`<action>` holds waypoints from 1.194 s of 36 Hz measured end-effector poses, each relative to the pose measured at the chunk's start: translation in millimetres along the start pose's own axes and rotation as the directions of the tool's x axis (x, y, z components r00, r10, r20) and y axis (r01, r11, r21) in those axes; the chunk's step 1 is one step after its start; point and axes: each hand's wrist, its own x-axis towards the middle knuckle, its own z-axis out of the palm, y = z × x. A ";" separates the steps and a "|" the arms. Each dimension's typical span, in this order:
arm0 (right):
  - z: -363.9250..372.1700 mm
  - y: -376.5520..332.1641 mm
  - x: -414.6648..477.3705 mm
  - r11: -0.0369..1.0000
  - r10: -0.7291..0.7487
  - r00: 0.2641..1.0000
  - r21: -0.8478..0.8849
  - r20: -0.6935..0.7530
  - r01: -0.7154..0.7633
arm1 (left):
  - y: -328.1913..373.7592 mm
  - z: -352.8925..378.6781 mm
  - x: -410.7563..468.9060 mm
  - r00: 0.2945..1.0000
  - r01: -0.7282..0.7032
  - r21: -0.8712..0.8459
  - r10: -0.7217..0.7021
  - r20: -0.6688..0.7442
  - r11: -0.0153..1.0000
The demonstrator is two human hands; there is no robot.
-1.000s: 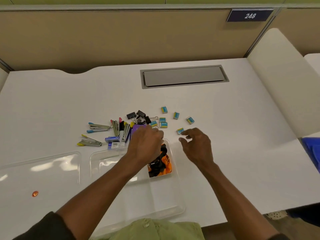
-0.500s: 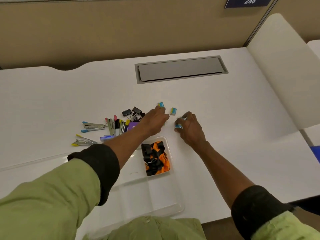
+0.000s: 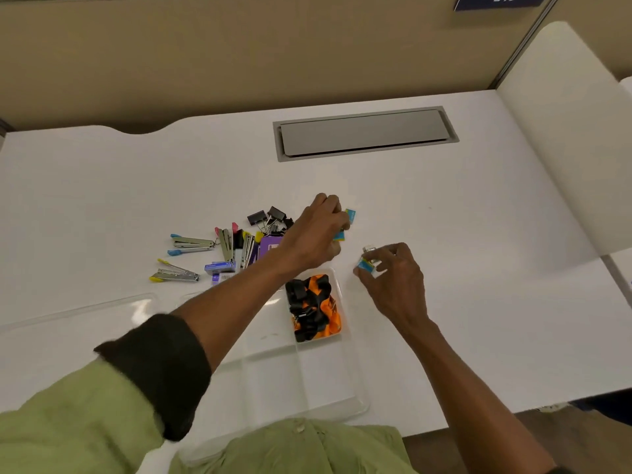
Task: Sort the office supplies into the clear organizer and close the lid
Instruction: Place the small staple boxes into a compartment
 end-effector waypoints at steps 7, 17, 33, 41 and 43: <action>-48.4 -27.9 -90.2 0.970 -0.098 0.987 0.233 0.123 0.068 | 51.8 -36.0 -114.2 0.995 0.102 -0.199 -0.096 0.039 0.975; -30.5 -27.6 -155.3 0.991 -0.131 0.867 0.025 0.481 0.135 | 72.4 25.4 -205.5 0.979 0.121 -0.212 -0.082 0.185 0.970; -21.9 -35.4 -4.5 0.990 -0.139 0.987 0.008 0.081 0.139 | 43.4 69.2 -262.7 0.916 0.399 0.151 -0.399 -0.028 0.905; 16.0 -41.9 120.7 0.800 -0.252 0.880 -0.425 0.402 0.423 | 40.2 76.0 -277.1 0.919 0.391 0.139 -0.393 -0.013 0.910; 25.7 -45.0 135.7 0.706 -0.276 0.833 -0.487 0.479 0.514 | 38.9 78.4 -275.9 0.915 0.398 0.137 -0.403 0.004 0.907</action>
